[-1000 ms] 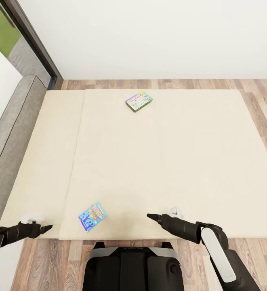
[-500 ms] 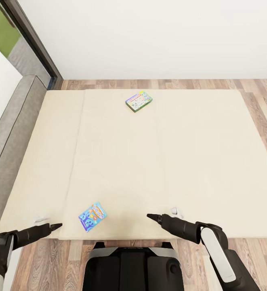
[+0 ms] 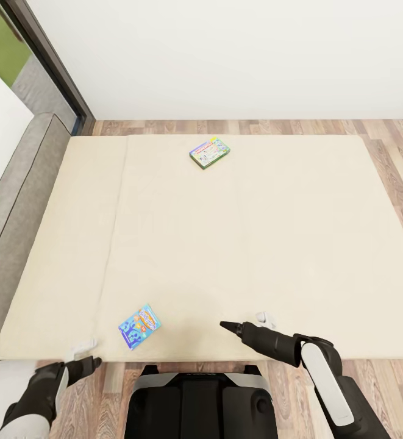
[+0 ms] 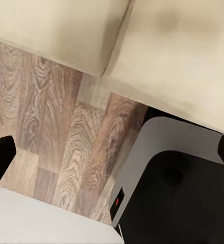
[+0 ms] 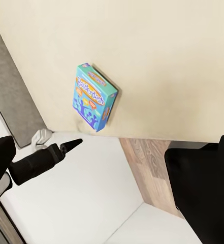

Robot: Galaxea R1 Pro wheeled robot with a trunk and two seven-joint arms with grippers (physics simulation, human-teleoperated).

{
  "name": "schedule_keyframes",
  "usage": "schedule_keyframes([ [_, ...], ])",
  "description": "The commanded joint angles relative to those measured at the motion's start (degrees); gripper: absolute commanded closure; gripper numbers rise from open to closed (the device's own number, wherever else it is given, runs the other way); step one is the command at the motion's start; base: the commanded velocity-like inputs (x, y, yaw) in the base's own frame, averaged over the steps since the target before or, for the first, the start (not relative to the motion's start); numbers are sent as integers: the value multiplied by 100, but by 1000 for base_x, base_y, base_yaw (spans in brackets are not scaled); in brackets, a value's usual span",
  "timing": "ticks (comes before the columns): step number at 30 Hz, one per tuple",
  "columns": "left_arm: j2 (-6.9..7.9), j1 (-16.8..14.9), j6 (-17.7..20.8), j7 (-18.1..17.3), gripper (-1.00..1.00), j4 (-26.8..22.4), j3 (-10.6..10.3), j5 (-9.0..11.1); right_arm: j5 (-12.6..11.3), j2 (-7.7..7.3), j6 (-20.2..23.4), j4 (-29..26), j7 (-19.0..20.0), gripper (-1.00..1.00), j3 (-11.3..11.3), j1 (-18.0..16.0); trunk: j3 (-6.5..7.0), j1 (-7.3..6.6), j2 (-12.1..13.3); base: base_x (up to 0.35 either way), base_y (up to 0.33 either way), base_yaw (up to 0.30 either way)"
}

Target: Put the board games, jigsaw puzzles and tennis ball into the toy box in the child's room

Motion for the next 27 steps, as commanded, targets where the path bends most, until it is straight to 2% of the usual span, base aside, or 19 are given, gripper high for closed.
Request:
schedule_keyframes([
  [1, -9, -14, 8, -47, -100, 4, 31, -59, 56, -2, 14, -2, 52, -100, -1, -2, -6, 3, -9, 0, 0, 0],
  [8, -55, -177, -86, -50, -100, 116, 34, -51, 62, -23, 5, 4, 55, -100, -15, -2, -6, 3, -9, 0, 0, 0],
  [11, -27, -206, -101, -182, -100, 142, 37, -48, 62, -39, 0, -1, 57, -100, -16, -2, -6, 3, -9, 0, 0, 0],
  [17, 12, -224, -92, -1042, -100, 153, 42, -50, 64, -13, -4, -11, 58, -100, -8, -2, -6, 3, -9, 0, 0, 0],
  [19, 79, -231, -70, -1390, -100, 152, 44, -50, 64, -9, 0, -106, 53, -100, 11, 0, -6, 3, -9, 0, 0, 0],
  [26, 165, -245, -60, -1827, -100, 152, 61, -41, 65, -49, 10, -591, 43, -100, 23, -2, -6, 3, -9, 0, 0, 0],
  [27, 170, -266, -50, -2000, -100, 152, 64, -41, 65, -60, 26, -691, 44, -100, 16, -2, -6, 3, -9, 0, 0, 0],
])
